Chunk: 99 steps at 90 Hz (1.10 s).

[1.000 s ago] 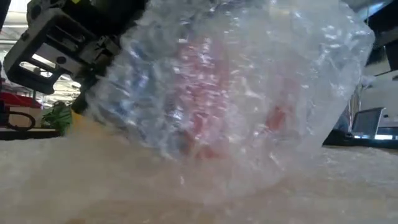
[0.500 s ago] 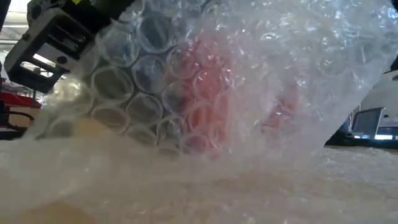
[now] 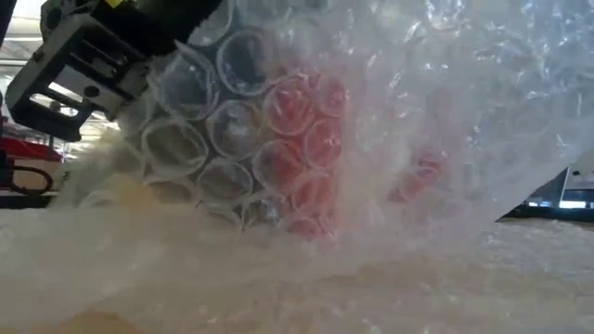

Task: Wrap mug
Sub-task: Wrap the red mug with the bubble wrap

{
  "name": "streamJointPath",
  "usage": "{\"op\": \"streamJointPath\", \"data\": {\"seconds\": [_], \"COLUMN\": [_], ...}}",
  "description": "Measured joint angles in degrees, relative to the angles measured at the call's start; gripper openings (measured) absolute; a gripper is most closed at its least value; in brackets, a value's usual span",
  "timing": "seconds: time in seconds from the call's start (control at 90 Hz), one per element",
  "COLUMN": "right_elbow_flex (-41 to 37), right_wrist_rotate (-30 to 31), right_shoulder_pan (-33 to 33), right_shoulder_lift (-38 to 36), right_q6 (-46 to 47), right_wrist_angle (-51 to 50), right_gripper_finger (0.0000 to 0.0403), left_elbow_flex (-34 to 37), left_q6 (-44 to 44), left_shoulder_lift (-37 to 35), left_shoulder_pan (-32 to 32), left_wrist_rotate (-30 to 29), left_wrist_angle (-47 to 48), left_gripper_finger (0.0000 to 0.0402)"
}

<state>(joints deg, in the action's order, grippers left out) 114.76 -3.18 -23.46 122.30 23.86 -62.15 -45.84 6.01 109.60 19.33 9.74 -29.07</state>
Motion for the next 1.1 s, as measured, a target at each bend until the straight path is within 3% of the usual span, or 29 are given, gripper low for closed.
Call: {"op": "streamJointPath", "data": {"seconds": [0.456, 0.6, 0.844, 1.1], "right_elbow_flex": [-1.13, -5.98, -16.12, -17.44], "right_wrist_rotate": [-2.07, -5.73, -16.52, -17.40], "right_shoulder_pan": [-0.55, 0.72, 3.27, 4.06], "right_shoulder_lift": [1.01, 1.42, 1.05, 1.07], "right_q6": [-0.89, -1.43, -2.03, -2.86], "right_wrist_angle": [0.91, 3.90, 18.81, 21.77], "right_gripper_finger": [0.0000, 0.0000, 0.0000, 0.0000], "left_elbow_flex": [0.00, 0.00, 0.00, 0.11], "left_q6": [0.00, -0.01, -0.10, -0.03], "left_shoulder_lift": [0.00, 0.00, 0.00, 0.00], "left_shoulder_pan": [0.00, 0.00, 0.13, 0.07], "left_wrist_rotate": [0.01, 0.02, 0.15, 0.13], "left_wrist_angle": [-0.08, -0.12, 0.01, 0.08], "left_gripper_finger": [0.0121, 0.0121, 0.0121, 0.0121]}}
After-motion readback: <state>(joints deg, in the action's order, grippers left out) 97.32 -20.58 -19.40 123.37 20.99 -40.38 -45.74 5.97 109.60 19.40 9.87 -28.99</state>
